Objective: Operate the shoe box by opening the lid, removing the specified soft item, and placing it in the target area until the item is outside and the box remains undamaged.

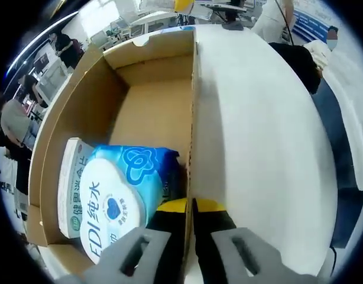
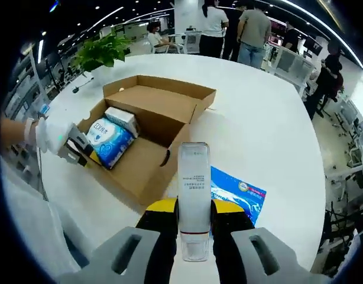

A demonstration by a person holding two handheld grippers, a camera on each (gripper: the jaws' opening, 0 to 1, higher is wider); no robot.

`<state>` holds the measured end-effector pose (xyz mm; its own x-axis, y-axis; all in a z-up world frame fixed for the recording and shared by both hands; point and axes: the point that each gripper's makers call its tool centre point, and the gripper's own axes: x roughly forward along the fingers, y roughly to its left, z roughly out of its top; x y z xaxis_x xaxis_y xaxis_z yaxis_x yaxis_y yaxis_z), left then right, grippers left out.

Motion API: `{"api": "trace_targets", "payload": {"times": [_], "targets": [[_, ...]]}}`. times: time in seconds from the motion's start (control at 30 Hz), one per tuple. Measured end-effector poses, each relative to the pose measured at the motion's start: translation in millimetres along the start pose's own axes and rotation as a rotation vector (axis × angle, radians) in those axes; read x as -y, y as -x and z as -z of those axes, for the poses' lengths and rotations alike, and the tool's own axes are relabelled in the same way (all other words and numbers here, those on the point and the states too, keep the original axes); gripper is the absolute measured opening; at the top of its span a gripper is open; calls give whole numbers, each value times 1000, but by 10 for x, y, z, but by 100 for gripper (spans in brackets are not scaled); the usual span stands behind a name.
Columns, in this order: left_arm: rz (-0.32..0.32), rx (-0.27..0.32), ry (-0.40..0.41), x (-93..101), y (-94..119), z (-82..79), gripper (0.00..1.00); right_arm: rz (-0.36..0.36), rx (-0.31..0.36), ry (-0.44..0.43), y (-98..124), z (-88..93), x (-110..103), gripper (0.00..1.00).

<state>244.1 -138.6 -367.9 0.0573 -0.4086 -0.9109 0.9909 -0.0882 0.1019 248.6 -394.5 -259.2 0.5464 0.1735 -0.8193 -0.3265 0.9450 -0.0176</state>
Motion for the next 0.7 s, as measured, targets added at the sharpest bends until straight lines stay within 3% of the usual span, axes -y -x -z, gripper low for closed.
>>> {"api": "trace_targets", "payload": {"times": [0.2, 0.47, 0.7], "targets": [[4, -5, 1, -3, -3, 2, 1, 21, 11, -49, -17, 113, 168, 19], [6, -13, 0, 4, 7, 12, 1, 81, 7, -149, 54, 369, 546, 19], [0, -17, 6, 11, 5, 19, 2, 107, -1, -198, 80, 542, 708, 19]]}}
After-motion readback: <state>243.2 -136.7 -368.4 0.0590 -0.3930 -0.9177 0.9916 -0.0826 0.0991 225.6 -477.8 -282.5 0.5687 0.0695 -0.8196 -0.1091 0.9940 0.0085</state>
